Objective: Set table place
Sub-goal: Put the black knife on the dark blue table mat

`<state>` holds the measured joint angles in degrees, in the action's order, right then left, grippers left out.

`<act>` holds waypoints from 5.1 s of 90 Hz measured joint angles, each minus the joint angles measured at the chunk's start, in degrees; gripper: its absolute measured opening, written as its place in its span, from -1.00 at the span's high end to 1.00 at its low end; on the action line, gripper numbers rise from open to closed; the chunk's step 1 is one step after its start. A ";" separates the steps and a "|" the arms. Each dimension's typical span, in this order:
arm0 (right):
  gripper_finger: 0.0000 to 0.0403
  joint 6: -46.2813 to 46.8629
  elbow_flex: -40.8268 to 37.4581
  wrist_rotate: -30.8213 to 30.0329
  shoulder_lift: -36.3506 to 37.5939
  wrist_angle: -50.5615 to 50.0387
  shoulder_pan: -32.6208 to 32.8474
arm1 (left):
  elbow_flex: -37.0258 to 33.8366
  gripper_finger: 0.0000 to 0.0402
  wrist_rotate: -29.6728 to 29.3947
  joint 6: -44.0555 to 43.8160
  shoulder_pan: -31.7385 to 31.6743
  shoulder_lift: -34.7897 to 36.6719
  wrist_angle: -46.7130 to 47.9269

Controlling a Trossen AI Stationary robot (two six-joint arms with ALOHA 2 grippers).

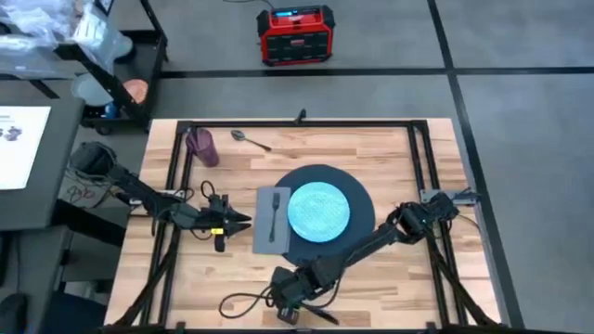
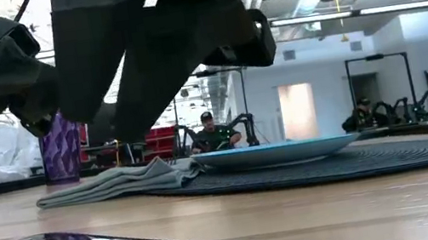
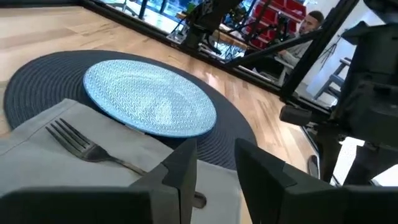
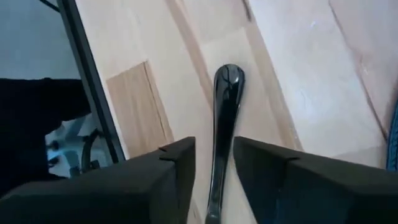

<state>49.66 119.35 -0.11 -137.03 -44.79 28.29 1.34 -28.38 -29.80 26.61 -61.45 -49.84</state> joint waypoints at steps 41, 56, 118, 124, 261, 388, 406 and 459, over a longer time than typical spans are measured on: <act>0.47 2.12 -0.81 0.12 -0.17 -2.48 0.65 | 0.00 0.54 0.00 -0.45 0.00 0.00 0.30; 0.47 3.94 -1.50 2.68 -0.10 -1.82 0.95 | 0.00 0.54 0.02 -0.73 0.00 0.00 0.32; 0.47 6.29 -3.11 6.72 -3.83 1.15 2.52 | 0.00 0.54 0.04 -1.08 0.04 0.02 1.32; 0.47 8.04 -3.03 6.78 -5.03 0.65 2.54 | 0.00 0.54 0.02 -1.13 0.33 0.02 1.56; 1.00 15.30 -3.11 -10.24 8.57 -38.50 6.25 | 0.00 0.54 0.20 -1.53 0.48 0.00 3.01; 1.00 77.41 -30.25 -32.80 10.19 2.76 22.68 | 0.00 0.54 2.71 -4.14 0.48 0.00 4.69; 1.00 77.89 -31.01 -34.65 10.25 4.58 25.02 | 0.00 0.54 2.69 -4.81 0.48 -0.02 5.56; 1.00 78.71 -31.88 -67.71 10.16 6.65 26.48 | 0.00 0.54 2.72 -6.93 0.48 -0.02 5.43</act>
<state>128.36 87.47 -67.82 -126.87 -38.14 54.77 1.34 -25.67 -36.73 27.09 -61.47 -44.40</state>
